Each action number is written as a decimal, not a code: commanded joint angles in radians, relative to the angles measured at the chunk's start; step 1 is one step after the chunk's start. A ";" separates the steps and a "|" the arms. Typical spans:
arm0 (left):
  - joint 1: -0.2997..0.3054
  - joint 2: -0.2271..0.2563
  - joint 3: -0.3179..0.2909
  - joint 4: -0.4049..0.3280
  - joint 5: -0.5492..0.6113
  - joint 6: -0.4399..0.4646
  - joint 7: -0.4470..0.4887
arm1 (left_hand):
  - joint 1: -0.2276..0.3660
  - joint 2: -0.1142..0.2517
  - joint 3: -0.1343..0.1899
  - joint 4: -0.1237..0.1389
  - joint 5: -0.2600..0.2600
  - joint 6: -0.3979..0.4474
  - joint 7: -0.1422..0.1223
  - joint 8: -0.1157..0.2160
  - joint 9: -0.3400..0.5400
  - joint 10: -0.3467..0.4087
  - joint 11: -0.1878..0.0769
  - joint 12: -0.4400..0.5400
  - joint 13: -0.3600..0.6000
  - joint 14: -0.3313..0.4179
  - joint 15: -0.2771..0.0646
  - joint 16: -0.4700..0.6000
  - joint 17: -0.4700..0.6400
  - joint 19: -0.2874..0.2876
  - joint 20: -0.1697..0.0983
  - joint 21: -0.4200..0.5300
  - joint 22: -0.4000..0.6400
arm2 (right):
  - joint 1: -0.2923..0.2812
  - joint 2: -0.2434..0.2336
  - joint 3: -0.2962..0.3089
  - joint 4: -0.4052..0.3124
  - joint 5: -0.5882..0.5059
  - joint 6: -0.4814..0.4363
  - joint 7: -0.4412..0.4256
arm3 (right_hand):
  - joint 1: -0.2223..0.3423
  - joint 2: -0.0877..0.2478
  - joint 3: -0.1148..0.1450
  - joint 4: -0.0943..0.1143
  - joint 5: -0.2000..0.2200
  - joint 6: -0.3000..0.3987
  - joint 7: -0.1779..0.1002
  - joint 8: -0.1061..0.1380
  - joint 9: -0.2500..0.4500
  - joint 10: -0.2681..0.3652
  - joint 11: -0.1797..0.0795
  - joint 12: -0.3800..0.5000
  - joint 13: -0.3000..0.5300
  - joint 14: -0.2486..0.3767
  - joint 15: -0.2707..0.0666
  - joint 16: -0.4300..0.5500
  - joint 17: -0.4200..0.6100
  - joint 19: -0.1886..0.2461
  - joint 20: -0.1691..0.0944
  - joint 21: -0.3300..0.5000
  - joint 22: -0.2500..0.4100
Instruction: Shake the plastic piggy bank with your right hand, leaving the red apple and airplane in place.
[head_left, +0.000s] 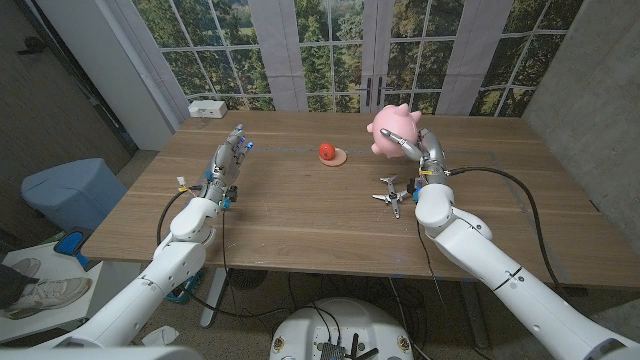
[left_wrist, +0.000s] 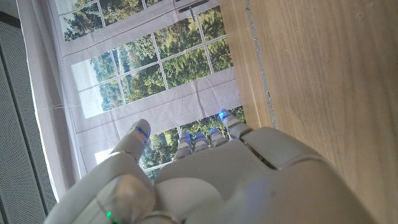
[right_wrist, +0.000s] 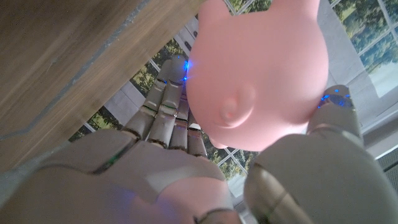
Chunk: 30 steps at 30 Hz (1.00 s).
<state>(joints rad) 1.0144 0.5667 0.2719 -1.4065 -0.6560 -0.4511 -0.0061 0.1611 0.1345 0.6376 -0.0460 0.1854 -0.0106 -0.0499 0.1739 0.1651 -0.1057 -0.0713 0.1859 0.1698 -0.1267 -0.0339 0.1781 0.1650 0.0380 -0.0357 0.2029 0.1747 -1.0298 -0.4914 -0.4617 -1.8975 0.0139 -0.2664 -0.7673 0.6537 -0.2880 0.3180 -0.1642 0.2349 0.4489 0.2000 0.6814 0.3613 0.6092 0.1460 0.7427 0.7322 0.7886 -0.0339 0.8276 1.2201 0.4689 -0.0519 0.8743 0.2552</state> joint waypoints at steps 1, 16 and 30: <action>-0.009 -0.003 0.005 0.000 0.007 0.006 0.007 | 0.014 0.045 0.003 -0.009 0.001 0.000 0.001 0.005 0.005 -0.003 0.007 0.004 0.005 0.003 -0.027 0.000 0.005 0.011 -0.033 0.002 0.005 | -0.028 0.154 0.044 0.140 -0.069 0.229 -0.253 | 0.407 0.412 0.084 0.011 0.004 0.455 -0.278 0.005 0.045 0.350 -0.340 0.013 0.140 0.056 -0.189 0.000 0.002 -0.002 -0.020 0.010 -0.002; -0.005 0.000 0.007 -0.014 0.012 0.011 0.016 | 0.014 0.046 0.003 -0.009 0.001 0.001 0.001 0.005 0.005 -0.003 0.006 0.004 0.005 0.002 -0.027 0.000 0.005 0.011 -0.033 0.002 0.005 | -0.048 0.155 0.063 0.127 -0.077 0.235 -0.217 | 0.409 0.411 0.082 0.011 0.002 0.453 -0.275 0.002 0.045 0.353 -0.341 0.009 0.138 0.060 -0.188 0.003 0.003 -0.005 -0.020 0.029 -0.011; -0.001 0.007 0.007 -0.026 0.017 0.018 0.021 | 0.014 0.046 0.003 -0.010 0.001 0.000 0.001 0.005 0.005 -0.003 0.007 0.004 0.005 0.003 -0.027 0.001 0.005 0.011 -0.033 0.001 0.005 | -0.056 0.007 0.044 -0.014 -0.053 0.029 0.035 | 0.404 0.409 0.079 0.014 0.000 0.453 -0.287 0.001 0.047 0.350 -0.342 0.008 0.147 0.053 -0.188 -0.003 0.001 -0.016 -0.034 0.045 -0.020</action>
<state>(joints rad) 1.0097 0.5685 0.2784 -1.4244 -0.6423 -0.4383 0.0104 0.1611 0.1345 0.6418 -0.0501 0.1854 -0.0107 -0.0499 0.1739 0.1651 -0.1057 -0.0713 0.1859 0.1698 -0.1267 -0.0340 0.1781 0.1650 0.0380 -0.0357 0.2029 0.1747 -1.0822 -0.3862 -0.4070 -1.8096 -0.0635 -0.0785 -0.9136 0.6539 -0.2882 0.3180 -0.1642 0.2291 0.4561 0.1998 0.6734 0.3617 0.6130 0.1499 0.7434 0.7322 0.7905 -0.0322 0.8277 1.2207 0.4547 -0.0447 0.9103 0.2346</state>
